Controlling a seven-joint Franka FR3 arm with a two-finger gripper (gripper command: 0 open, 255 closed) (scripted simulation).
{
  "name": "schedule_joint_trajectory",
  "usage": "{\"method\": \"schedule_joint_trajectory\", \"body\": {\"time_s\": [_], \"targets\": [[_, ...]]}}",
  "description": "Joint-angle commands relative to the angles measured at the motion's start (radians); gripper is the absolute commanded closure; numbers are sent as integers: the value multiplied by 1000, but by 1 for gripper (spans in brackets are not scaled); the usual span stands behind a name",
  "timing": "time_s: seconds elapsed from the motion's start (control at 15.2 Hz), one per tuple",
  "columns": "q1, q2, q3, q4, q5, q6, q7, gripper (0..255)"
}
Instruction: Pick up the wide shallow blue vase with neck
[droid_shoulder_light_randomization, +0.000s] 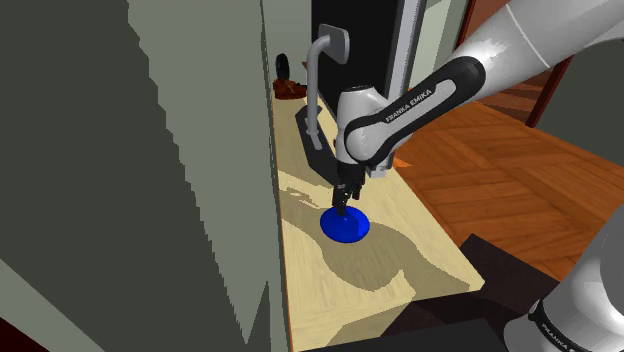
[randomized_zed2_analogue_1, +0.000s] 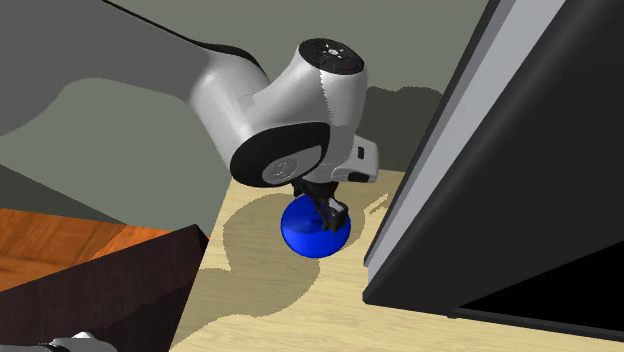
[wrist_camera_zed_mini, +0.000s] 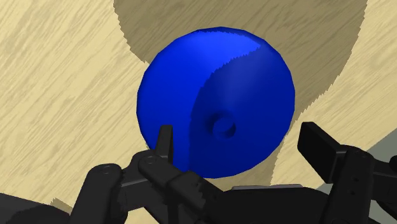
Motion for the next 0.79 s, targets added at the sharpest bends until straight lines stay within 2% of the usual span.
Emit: {"method": "schedule_joint_trajectory", "body": {"time_s": [0.0, 0.26, 0.33, 0.73], "targets": [[0, 20, -1, -6, -3, 26, 1, 0], [1, 46, -1, -13, -7, 59, 3, 0], [2, 47, -1, -13, -7, 60, 4, 255], [1, 46, -1, -13, -7, 59, 3, 255]]}}
